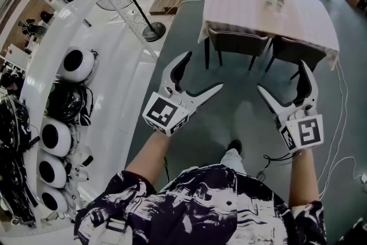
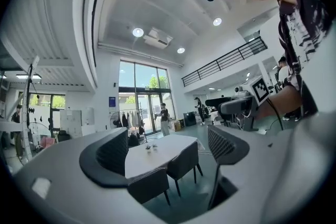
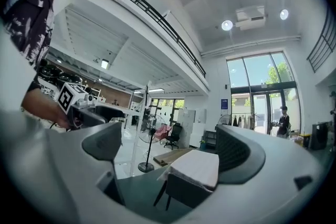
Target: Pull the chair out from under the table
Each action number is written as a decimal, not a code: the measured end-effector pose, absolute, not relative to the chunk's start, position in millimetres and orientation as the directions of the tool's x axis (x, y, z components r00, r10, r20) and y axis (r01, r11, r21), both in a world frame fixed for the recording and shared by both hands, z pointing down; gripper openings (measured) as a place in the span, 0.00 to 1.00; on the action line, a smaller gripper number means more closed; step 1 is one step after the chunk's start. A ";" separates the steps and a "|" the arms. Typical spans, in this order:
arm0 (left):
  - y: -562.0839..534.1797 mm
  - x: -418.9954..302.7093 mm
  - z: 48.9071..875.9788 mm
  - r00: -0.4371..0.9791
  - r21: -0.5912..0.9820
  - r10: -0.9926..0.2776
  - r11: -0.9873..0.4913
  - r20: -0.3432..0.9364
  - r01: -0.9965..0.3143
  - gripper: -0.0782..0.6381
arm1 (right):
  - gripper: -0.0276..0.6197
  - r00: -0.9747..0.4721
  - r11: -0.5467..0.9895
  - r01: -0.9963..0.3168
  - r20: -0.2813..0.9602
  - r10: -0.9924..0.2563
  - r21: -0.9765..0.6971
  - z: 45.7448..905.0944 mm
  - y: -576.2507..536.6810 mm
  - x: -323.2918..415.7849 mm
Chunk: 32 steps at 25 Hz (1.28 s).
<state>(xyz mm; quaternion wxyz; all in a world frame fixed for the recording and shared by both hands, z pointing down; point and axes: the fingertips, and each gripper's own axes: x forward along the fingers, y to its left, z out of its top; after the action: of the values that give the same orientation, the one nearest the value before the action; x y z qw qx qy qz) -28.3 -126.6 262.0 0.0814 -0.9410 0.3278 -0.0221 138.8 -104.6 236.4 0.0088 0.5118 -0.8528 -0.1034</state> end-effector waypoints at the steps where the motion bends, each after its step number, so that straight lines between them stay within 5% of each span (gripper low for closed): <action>1: -138.3 -19.0 262.8 0.781 -0.173 -0.625 -0.768 -0.007 -0.616 0.74 | 0.83 -0.484 0.462 -0.866 -0.090 -0.870 0.190 237.3 -116.7 147.7; 20: -316.2 33.9 321.6 0.828 -0.219 -0.546 -0.830 0.127 -0.513 0.74 | 0.83 -0.515 0.518 -0.829 0.076 -0.854 0.211 317.8 -292.7 175.5; 26: -377.2 42.0 363.8 0.846 -0.344 -0.456 -0.869 0.278 -0.356 0.74 | 0.83 -0.477 0.524 -0.764 0.217 -0.852 0.377 356.3 -347.7 163.1; 32: -451.2 60.6 450.3 0.771 -0.440 -0.405 -0.880 0.493 -0.181 0.74 | 0.83 -0.385 0.594 -0.538 0.453 -0.805 0.598 446.0 -423.0 151.3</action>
<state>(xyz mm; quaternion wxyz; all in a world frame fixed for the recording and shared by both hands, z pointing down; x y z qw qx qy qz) 60.6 -451.2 450.3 0.1869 -0.9221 0.1587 -0.2993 151.3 -423.0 446.0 0.3700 0.4132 -0.8124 -0.1798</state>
